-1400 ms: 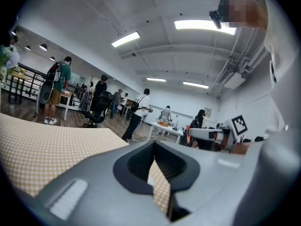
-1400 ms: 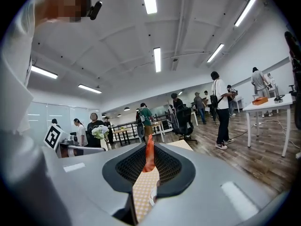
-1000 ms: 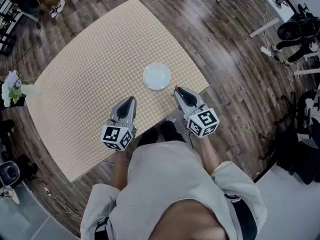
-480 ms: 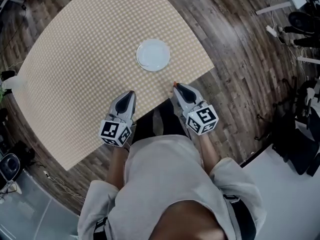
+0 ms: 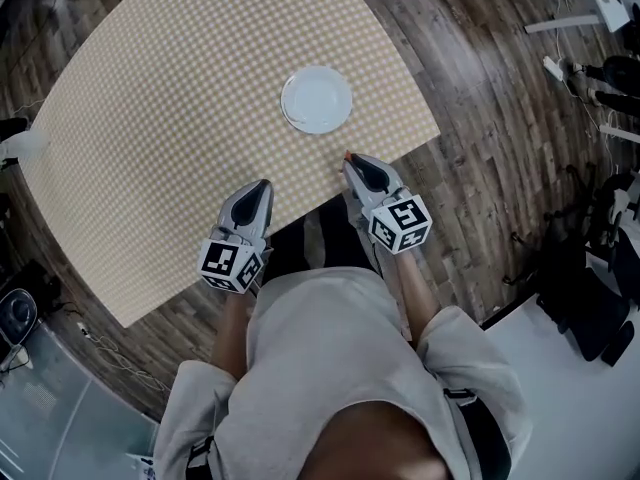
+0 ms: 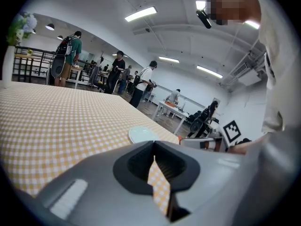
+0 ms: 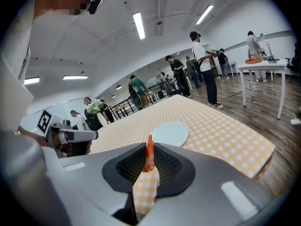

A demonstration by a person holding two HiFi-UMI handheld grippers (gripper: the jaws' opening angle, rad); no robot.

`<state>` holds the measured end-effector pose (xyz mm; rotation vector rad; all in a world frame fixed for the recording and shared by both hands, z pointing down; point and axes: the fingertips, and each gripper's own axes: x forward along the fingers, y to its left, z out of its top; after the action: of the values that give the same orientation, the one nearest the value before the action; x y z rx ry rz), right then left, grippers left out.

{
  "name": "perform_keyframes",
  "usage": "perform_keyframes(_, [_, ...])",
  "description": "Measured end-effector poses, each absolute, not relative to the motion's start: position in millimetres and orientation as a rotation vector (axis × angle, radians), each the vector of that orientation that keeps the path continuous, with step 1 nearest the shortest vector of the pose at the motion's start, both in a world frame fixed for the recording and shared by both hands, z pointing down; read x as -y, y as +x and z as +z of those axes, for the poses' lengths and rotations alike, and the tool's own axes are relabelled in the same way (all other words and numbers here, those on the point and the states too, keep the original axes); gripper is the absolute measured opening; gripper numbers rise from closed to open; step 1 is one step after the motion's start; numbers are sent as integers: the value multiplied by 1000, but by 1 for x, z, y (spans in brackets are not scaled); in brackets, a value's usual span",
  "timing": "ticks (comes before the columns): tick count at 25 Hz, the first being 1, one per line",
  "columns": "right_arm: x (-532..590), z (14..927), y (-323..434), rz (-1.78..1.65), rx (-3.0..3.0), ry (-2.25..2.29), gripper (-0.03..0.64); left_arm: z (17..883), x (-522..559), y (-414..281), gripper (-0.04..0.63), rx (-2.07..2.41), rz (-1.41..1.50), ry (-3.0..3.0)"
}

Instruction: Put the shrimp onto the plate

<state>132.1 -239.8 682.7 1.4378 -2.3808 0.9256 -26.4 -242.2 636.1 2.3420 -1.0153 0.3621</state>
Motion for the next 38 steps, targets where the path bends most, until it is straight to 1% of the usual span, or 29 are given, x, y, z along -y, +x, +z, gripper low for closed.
perform_keyframes(14, [346,700,113,748,2404,1338,52,636,229,-47,11,1066,343,2294])
perform_keyframes(25, [373,709,113,593,2350,1173,52,635,220,-66,11,1133,309,2256])
perform_keyframes(29, [372,717,105,416,2299,1022,52,637,220,-72,11,1146,299,2246])
perform_keyframes(35, [358,737,92,-22,2111,646,52,639,215,-77,11,1157,284,2229])
perform_keyframes(38, [352,746,86,-179,2029,479,52,639,214,-78,11,1161,276,2221])
